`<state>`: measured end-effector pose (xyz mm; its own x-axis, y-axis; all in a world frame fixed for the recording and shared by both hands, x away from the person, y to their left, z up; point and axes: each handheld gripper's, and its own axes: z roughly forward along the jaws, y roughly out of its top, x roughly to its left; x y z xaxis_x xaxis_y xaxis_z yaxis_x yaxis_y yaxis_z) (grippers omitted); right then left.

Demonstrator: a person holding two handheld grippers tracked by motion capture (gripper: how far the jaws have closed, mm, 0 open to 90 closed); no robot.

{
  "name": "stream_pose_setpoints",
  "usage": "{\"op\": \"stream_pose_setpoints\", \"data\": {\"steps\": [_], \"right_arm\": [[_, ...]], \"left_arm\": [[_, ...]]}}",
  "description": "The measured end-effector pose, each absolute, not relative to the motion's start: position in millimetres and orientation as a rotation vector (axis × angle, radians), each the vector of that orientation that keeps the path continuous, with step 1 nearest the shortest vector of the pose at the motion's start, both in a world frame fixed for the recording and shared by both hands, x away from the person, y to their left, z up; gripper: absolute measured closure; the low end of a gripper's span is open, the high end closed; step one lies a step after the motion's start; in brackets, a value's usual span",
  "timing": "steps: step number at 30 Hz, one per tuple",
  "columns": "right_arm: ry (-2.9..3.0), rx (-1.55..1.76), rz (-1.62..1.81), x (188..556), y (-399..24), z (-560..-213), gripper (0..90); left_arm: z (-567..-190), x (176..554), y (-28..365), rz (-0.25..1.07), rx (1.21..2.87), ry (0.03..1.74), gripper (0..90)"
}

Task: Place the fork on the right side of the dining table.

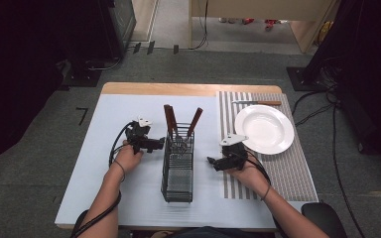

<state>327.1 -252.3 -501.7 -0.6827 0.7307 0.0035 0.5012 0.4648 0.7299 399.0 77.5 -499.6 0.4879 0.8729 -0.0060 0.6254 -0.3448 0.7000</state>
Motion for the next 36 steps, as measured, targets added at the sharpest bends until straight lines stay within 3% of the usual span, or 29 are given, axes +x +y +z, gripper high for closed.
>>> {"op": "stream_pose_setpoints", "data": {"steps": [36], "right_arm": [[2.491, 1.148, 1.028, 336, -249, -486, 19.3]], "left_arm": [[-500, 399, 78, 0.494, 2.088, 1.229, 0.0]]}}
